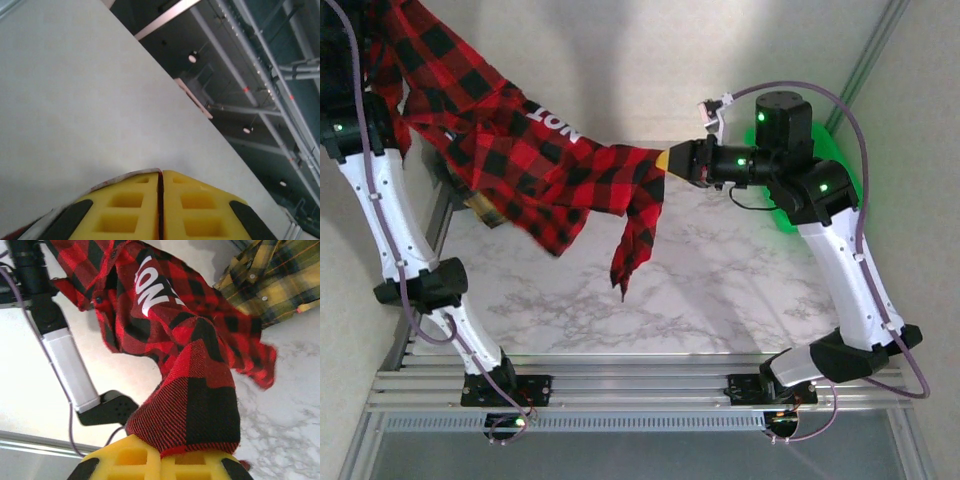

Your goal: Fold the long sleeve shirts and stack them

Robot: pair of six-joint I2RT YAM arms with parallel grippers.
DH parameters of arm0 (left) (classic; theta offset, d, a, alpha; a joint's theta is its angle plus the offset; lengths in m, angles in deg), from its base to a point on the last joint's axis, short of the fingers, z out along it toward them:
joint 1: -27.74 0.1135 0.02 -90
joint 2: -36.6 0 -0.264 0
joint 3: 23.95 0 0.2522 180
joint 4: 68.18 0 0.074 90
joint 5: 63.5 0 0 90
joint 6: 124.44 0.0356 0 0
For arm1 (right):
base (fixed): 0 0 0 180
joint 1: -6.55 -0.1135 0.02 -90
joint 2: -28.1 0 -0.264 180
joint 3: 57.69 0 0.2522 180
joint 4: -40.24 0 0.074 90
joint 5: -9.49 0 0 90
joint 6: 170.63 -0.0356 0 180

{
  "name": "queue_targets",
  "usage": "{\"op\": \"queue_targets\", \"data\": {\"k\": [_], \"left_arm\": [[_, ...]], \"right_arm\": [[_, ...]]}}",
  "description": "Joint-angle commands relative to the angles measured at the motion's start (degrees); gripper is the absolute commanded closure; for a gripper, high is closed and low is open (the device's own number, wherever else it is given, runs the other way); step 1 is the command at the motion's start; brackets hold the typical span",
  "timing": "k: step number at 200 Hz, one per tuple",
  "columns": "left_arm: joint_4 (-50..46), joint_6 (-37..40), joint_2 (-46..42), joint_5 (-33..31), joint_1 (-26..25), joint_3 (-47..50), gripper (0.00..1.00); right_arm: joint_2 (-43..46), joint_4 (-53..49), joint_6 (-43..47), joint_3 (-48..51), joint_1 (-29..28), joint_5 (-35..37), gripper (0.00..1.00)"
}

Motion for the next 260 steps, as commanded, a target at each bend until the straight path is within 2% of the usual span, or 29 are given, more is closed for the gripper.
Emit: {"op": "queue_targets", "data": {"k": [1, 18, 37, 51, 73, 91, 94, 98, 102, 105, 109, 115, 123, 141, 154, 179, 204, 222, 234, 243, 260], "left_arm": [[8.35, -4.57, 4.96, -0.88, -0.68, -0.52, 0.91], [3.8, -2.68, 8.7, 1.9, -4.8, -0.47, 0.91], [-5.06, 3.88, 13.79, 4.35, -13.8, 0.4, 0.91], [-9.88, 7.74, 18.23, 6.46, -20.56, 2.37, 0.93], [-15.46, 12.33, 27.35, 5.39, -29.94, 3.41, 0.93], [-11.76, 9.67, 35.35, 6.98, -35.24, 3.35, 0.9], [-10.74, 8.91, 36.57, 7.41, -35.91, 3.22, 0.86], [-9.48, 7.91, 38.07, 7.99, -36.77, 3.05, 0.72], [-8.84, 7.0, 39.38, 8.17, -37.44, 2.54, 0.49], [-9.04, 6.43, 40.36, 7.9, -37.84, 1.84, 0.29], [-10.12, 5.78, 41.32, 7.43, -38.18, 0.76, 0.13], [-12.51, 5.12, 42.2, 6.63, -38.4, -1.15, 0.02], [-16.26, 5.18, 41.9, 5.71, -38.19, -3.14, 0.01], [-26.22, 8.82, 34.76, 1.68, -36.66, -3.31, 0.01], [-32.04, 11.88, 25.72, -1.21, -35.37, 2.14, 0.01], [-37.9, 14.5, 4.3, -6.45, -32.92, 27.25, 0.01], [-42.86, 13.97, -14.93, -14.47, -32.76, 53.84, 0.01], [-41.72, 9.53, -25.8, -13.62, -33.35, 74.14, 0.0], [-38.85, 5.29, -31.23, -12.59, -35.18, 86.58, 0.0], [-35.35, 1.34, -34.21, -10.43, -36.89, 94.48, 0.01], [-28.05, -5.03, -37.07, -9.87, -41.09, 104.32, 0.0]], "right_arm": [[1.03, -0.59, -4.12, 7.32, 0.95, -2.95, 1.0], [5.04, 2.67, -7.2, 20.76, 1.99, -2.93, 1.0], [8.68, 3.37, -11.27, 36.47, 5.65, -2.01, 1.0], [9.94, 0.36, -9.27, 44.07, 8.04, 0.09, 1.0], [10.69, -4.56, -6.17, 50.29, 13.19, 5.53, 1.0], [11.62, -3.55, -6.69, 54.83, 17.93, 7.77, 1.0], [11.56, -3.66, -6.61, 55.24, 18.45, 8.2, 1.0], [11.38, -4.38, -6.33, 55.55, 19.22, 9.21, 0.96], [11.17, -5.47, -6.07, 55.69, 19.7, 10.34, 0.86], [11.03, -6.26, -5.47, 55.7, 20.12, 11.14, 0.78], [10.67, -7.27, -4.76, 55.71, 20.52, 12.26, 0.65], [10.21, -8.73, -3.53, 55.55, 20.96, 14.26, 0.53], [10.03, -10.83, -2.29, 55.0, 21.19, 17.87, 0.43], [10.53, -12.82, 0.84, 52.69, 21.08, 25.69, 0.36], [10.88, -14.04, 3.77, 50.35, 21.05, 30.9, 0.33], [8.72, -16.99, 10.92, 43.34, 18.74, 38.34, 0.32], [3.39, -19.63, 15.39, 36.34, 13.5, 48.11, 0.32], [-1.95, -22.46, 16.52, 31.06, 10.61, 55.08, 0.32], [-3.49, -20.92, 18.63, 28.87, 8.68, 53.38, 0.34], [-3.08, -17.74, 20.37, 29.32, 6.96, 47.79, 0.34], [-4.72, -17.39, 19.8, 31.46, 5.62, 41.26, 0.37]]}}
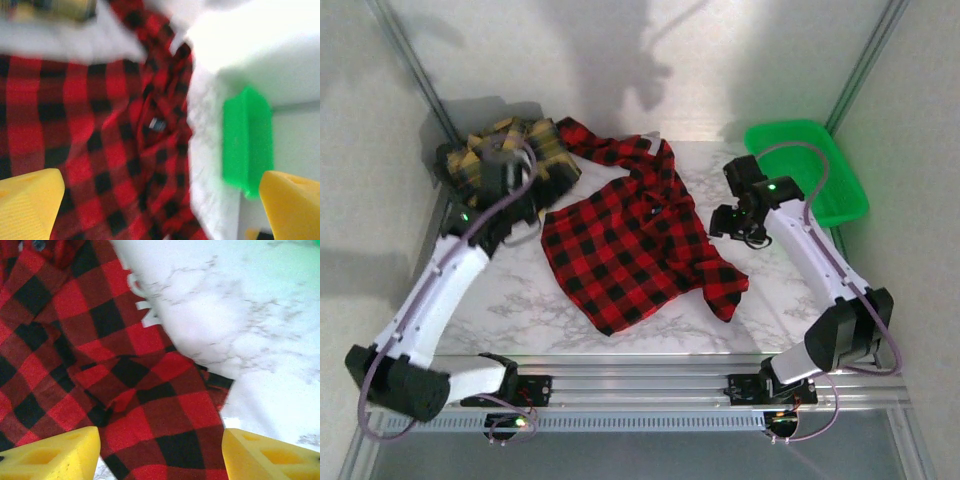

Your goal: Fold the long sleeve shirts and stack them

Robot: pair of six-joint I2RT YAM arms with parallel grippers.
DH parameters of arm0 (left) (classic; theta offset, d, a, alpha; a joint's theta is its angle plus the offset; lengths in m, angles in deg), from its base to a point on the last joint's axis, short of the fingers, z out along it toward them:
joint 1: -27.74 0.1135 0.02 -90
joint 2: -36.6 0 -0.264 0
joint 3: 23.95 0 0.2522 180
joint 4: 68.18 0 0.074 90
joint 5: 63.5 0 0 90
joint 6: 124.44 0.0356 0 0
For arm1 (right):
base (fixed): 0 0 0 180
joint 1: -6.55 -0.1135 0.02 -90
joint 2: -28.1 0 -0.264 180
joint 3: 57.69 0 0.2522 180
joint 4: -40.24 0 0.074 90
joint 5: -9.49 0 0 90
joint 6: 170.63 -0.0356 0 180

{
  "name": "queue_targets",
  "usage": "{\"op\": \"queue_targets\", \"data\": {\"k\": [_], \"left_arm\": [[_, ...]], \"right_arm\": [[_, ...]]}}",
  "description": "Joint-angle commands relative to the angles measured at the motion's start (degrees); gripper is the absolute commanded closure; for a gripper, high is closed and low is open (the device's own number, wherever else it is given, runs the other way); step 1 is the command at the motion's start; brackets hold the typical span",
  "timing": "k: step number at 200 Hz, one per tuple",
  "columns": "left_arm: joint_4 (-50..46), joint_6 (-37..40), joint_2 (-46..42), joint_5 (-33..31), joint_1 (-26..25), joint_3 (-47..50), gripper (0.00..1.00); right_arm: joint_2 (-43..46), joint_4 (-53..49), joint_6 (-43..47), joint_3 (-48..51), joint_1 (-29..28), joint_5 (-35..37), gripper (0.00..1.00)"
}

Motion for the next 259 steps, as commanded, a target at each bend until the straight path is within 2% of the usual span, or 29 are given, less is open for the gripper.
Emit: {"op": "queue_targets", "data": {"k": [1, 22, 44, 87, 112, 121, 136, 145, 162, 175, 182, 215, 243, 259], "left_arm": [[3.89, -10.92, 4.4, 1.1, -4.41, 16.2, 0.0], [12.44, -16.61, 5.54, 1.47, -6.86, 22.57, 0.0], [17.83, -18.9, 9.69, 2.39, -8.38, 24.35, 0.0], [14.29, -19.4, 15.01, 1.82, -9.79, 24.38, 0.04], [11.72, -18.73, 14.89, 0.99, -10.1, 25.59, 0.12], [11.69, -18.65, 14.28, 0.7, -10.12, 27.02, 0.2], [12.3, -18.64, 13.88, 0.05, -9.99, 29.27, 0.42], [12.5, -18.49, 14.04, -0.41, -9.69, 30.18, 0.56], [12.76, -17.59, 13.92, -1.35, -8.19, 31.26, 0.81], [11.97, -16.17, 13.19, -2.72, -5.78, 31.58, 1.0], [10.98, -14.89, 12.6, -3.94, -4.03, 31.5, 1.0], [5.49, -8.27, 8.76, -8.81, 4.32, 29.98, 1.0], [3.3, -4.53, 6.53, -10.92, 7.84, 28.94, 1.0], [5.18, -3.08, 6.15, -9.04, 8.33, 29.11, 1.0]], "right_arm": [[-1.37, -0.84, 3.11, 0.94, -2.28, -5.56, 0.37], [-1.52, 0.71, 1.35, 8.59, -4.13, -6.08, 0.4], [-1.88, 1.06, 0.2, 13.28, -4.16, -1.63, 0.39], [-3.76, 3.17, 4.22, 13.05, -4.22, -0.38, 0.36], [-6.67, 2.82, 5.23, 13.01, -4.79, -0.4, 0.36], [-7.45, 2.92, 4.67, 13.79, -4.79, 0.56, 0.38], [-8.83, 3.16, 3.28, 14.73, -4.73, 2.15, 0.46], [-9.46, 3.16, 2.18, 14.95, -4.74, 3.26, 0.58], [-8.81, 3.2, -0.16, 14.66, -4.23, 4.89, 0.87], [-6.34, 3.67, -1.76, 14.86, -2.96, 4.68, 0.96], [-4.95, 3.54, -2.45, 15.12, -1.82, 4.39, 1.0], [-0.49, 2.49, -3.02, 18.65, 5.27, 3.06, 1.0], [2.73, 3.76, -5.94, 22.85, 10.98, 0.08, 1.0], [4.3, 7.01, -4.4, 21.84, 10.0, -3.75, 1.0]]}}
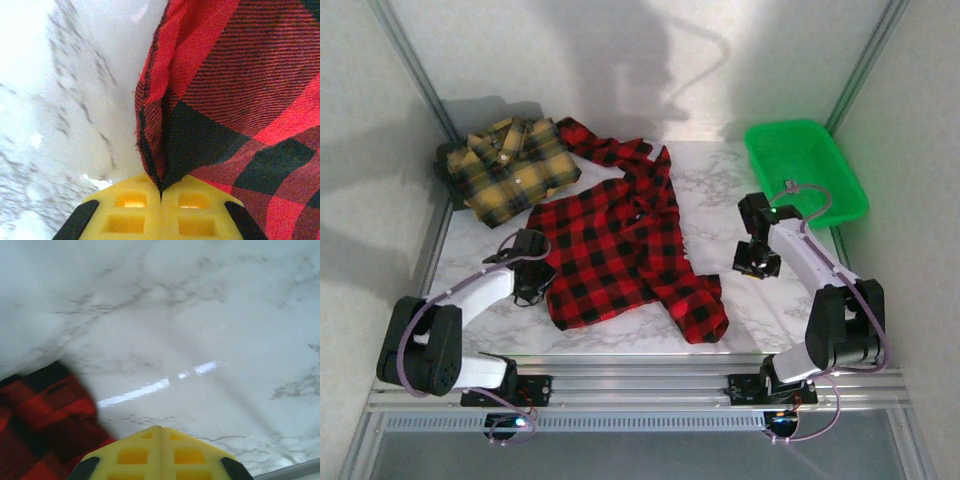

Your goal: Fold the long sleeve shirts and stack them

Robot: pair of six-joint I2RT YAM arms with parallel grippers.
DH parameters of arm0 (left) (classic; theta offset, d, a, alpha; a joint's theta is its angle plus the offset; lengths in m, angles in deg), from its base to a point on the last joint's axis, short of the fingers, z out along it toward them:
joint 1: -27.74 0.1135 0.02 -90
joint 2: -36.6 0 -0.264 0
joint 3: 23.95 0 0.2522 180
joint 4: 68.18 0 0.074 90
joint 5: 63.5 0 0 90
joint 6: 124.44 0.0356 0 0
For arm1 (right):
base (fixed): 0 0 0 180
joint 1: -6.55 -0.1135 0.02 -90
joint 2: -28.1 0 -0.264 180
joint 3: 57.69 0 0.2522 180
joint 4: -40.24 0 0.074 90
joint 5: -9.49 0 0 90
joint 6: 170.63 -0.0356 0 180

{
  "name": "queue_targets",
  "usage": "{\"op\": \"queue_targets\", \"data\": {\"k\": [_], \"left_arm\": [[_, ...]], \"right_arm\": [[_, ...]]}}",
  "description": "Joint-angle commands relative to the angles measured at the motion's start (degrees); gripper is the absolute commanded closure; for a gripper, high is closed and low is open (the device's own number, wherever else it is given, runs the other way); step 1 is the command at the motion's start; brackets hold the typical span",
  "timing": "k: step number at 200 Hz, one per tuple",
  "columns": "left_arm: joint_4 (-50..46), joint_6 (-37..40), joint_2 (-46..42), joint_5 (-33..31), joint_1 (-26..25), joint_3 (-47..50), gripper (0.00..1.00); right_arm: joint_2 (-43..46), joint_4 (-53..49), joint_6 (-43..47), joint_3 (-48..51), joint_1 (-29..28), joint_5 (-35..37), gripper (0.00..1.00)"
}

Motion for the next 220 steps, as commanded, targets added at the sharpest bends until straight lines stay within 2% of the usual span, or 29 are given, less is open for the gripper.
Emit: {"op": "queue_targets", "data": {"k": [1, 7, 18, 24, 32, 42, 59, 107, 142, 172, 220], "left_arm": [[-1.68, 4.59, -1.62, -1.56, 0.82, -0.96, 1.0], [-0.94, 4.62, -1.58, -0.44, 0.75, -0.72, 1.0], [0.71, 4.44, -1.33, 1.65, 0.38, -0.01, 1.0], [1.24, 4.42, -1.34, 2.06, 0.11, 0.32, 1.0], [1.59, 4.15, -1.33, 2.16, -0.04, 0.71, 1.0], [2.03, 3.89, -1.55, 2.19, -0.03, 1.23, 1.0], [2.94, 3.66, -1.98, 2.57, -0.03, 1.68, 1.0], [2.74, 6.23, -2.5, 3.27, -0.04, 0.43, 1.0], [2.51, 7.39, -2.59, 4.66, 0.11, 0.07, 1.0], [2.03, 8.82, -2.62, 4.61, 0.13, -1.05, 1.0], [1.47, 9.82, -2.59, 5.38, 0.25, -1.43, 1.0]], "right_arm": [[2.88, 3.11, -0.5, -0.02, -0.47, -6.03, 1.0], [3.3, 4.76, 1.03, -1.37, -2.18, -8.55, 0.91], [2.55, 6.33, 3.62, -5.53, -6.35, -12.16, 0.62], [0.44, 5.34, 4.54, -8.85, -8.88, -12.23, 0.53], [-3.3, 2.77, 5.2, -13.94, -12.04, -11.47, 0.47], [-8.24, -0.14, 5.25, -19.7, -15.47, -10.87, 0.44], [-14.63, -0.81, 3.46, -25.33, -20.16, -8.64, 0.36], [-29.61, 5.33, 0.52, -36.0, -26.52, -3.0, 0.35], [-40.32, 1.73, 3.74, -49.4, -30.08, 2.07, 0.37], [-47.06, -1.79, 4.04, -56.54, -30.2, 7.49, 0.38], [-53.87, -3.89, 4.84, -65.24, -33.03, 8.63, 0.41]]}}
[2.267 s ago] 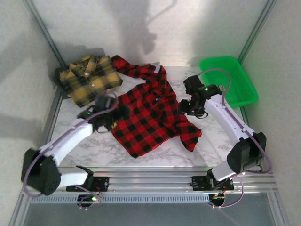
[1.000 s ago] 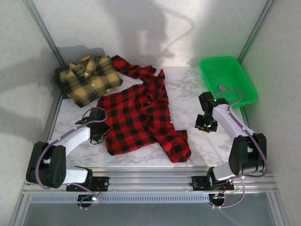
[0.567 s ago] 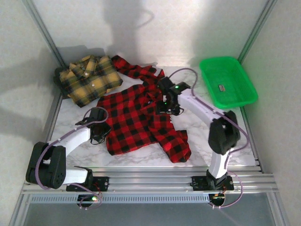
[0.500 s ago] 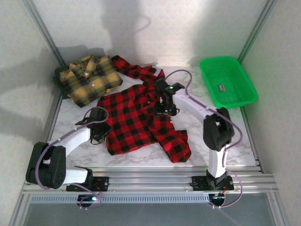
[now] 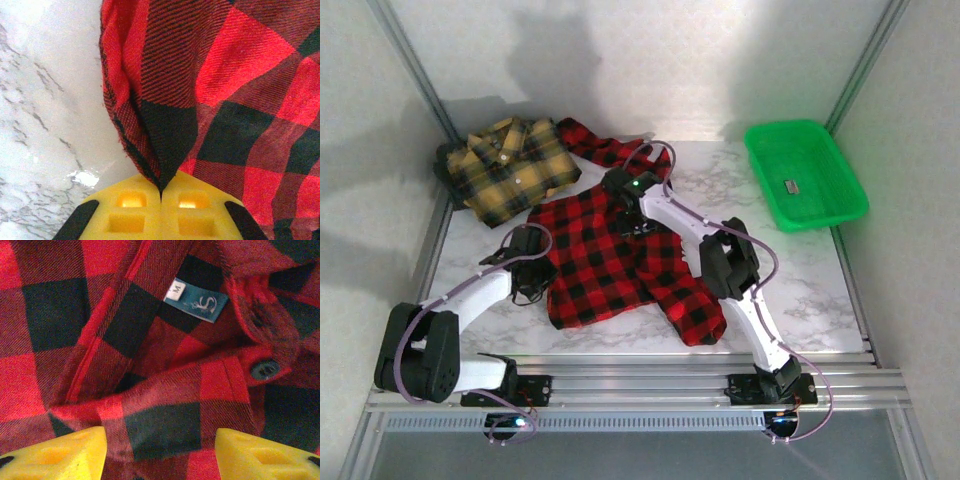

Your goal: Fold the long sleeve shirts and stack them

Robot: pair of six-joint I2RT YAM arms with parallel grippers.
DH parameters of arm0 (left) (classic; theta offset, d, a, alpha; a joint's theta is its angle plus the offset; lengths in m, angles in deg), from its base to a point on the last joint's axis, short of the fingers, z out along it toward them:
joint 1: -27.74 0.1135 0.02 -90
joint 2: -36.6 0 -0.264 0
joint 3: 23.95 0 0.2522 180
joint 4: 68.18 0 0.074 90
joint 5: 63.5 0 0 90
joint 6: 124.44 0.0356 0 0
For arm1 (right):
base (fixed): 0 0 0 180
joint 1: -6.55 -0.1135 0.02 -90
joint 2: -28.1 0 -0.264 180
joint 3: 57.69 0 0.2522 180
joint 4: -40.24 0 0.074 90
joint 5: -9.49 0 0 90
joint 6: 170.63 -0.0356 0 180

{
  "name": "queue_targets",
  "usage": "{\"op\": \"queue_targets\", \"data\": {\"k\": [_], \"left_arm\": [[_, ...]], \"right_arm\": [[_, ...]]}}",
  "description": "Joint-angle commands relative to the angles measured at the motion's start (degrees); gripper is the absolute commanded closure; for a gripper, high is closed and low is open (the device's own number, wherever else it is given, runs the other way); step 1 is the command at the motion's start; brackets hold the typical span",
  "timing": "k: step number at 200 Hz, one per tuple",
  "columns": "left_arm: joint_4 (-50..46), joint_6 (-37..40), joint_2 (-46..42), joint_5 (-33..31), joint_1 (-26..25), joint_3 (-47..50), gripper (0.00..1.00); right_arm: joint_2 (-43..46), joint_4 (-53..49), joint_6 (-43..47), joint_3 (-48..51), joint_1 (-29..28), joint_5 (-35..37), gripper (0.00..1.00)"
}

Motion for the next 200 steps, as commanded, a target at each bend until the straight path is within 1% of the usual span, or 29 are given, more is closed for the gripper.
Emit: {"op": "queue_targets", "data": {"k": [1, 46, 80, 101, 110, 121, 136, 145, 165, 175, 187, 200], "left_arm": [[-1.1, 1.75, -1.24, 0.76, 0.0, -1.41, 1.0], [-0.87, 2.62, -1.44, 1.03, 0.51, -0.89, 1.0], [-0.78, 2.98, -1.49, 1.22, 0.94, -0.79, 1.0], [-1.0, 3.41, -1.59, 1.21, 1.21, -0.58, 1.0], [-0.9, 3.49, -1.68, 1.12, 1.47, -0.38, 1.0], [-0.91, 3.62, -1.85, 1.21, 1.78, -0.22, 1.0], [-0.82, 3.79, -2.09, 1.3, 2.09, -0.1, 1.0], [-0.84, 4.0, -2.2, 1.3, 2.34, -0.09, 1.0], [-1.18, 4.38, -2.63, 1.04, 3.03, -0.19, 1.0], [-1.06, 4.24, -2.88, 1.04, 3.68, -0.05, 1.0], [0.02, 3.8, -3.34, 3.04, 5.39, 0.57, 1.0], [1.13, 2.82, -4.03, 4.33, 7.8, 1.54, 1.0]], "right_arm": [[-2.86, -3.7, 1.03, -4.83, -1.79, 2.72, 0.41], [-6.66, -6.21, 2.27, -9.39, -4.35, 4.93, 0.43], [-9.96, -9.08, 1.78, -12.48, -4.34, 6.35, 0.44], [-10.49, -8.55, 1.73, -12.96, -4.34, 7.26, 0.47], [-11.04, -8.6, 1.73, -13.37, -4.29, 8.14, 0.52], [-11.76, -9.37, 1.45, -14.41, -3.96, 9.32, 0.61], [-10.95, -8.23, 0.0, -13.88, -3.11, 8.79, 0.85], [-8.57, -5.55, -0.3, -11.49, -2.93, 8.15, 0.93], [-2.88, -0.61, -0.5, -8.35, -2.83, 8.09, 0.98], [-1.08, -0.98, -0.32, -9.04, -2.64, 7.93, 1.0], [0.51, -2.09, -0.13, -10.04, -2.09, 7.59, 1.0], [3.22, -1.88, -0.14, -8.86, -1.32, 7.11, 1.0]]}}
